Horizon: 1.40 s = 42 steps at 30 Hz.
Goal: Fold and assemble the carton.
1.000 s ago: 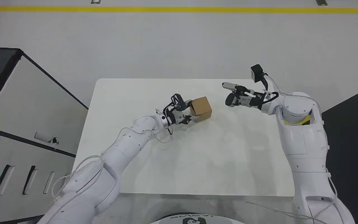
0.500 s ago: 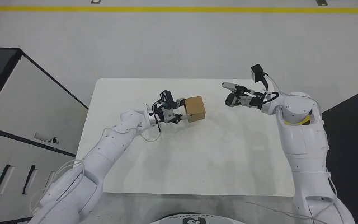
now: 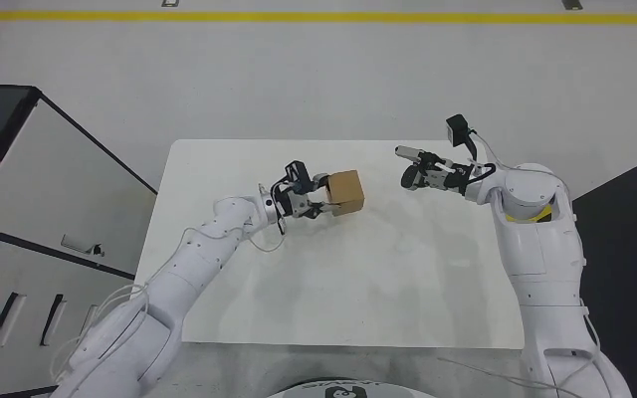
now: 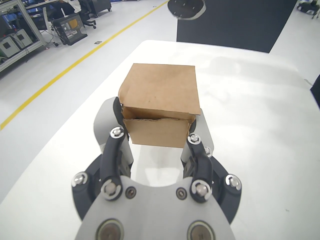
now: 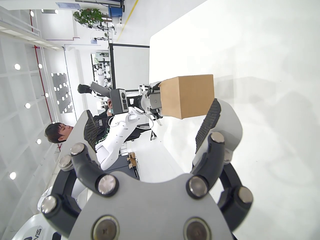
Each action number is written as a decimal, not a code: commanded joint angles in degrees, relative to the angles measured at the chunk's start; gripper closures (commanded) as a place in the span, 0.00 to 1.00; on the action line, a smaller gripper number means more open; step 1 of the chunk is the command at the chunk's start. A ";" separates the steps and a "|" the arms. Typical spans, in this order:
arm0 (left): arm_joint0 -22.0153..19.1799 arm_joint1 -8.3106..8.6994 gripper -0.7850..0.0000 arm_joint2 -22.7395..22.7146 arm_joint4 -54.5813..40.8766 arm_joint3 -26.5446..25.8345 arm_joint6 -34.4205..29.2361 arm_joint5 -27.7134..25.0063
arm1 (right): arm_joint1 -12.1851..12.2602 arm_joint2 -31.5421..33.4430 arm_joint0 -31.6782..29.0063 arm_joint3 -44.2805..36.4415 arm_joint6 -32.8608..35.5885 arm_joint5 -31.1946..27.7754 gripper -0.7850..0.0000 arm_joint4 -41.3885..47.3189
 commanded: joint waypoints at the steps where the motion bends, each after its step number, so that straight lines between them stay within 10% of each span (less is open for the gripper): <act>1: 0.47 1.22 1.00 -2.03 1.75 -1.92 0.13 0.58 | 0.00 0.00 0.00 0.00 0.00 0.00 0.00 0.00; 11: 16.17 10.28 1.00 -22.37 10.65 -34.80 -8.26 -4.98 | 0.00 0.00 0.00 0.00 0.00 0.00 0.00 0.00; 20: 30.18 12.63 1.00 -34.29 0.92 -61.10 -25.30 -9.70 | 0.00 0.00 0.00 0.00 0.00 0.00 0.00 0.00; 33: 30.43 12.63 1.00 -34.36 0.74 -62.04 -25.81 -9.35 | 0.00 0.00 0.00 0.00 0.00 0.00 0.00 0.00; 42: 33.39 14.08 1.00 -44.24 -4.10 -76.74 -29.04 -15.87 | 0.00 0.00 0.00 0.00 0.00 0.00 0.00 0.00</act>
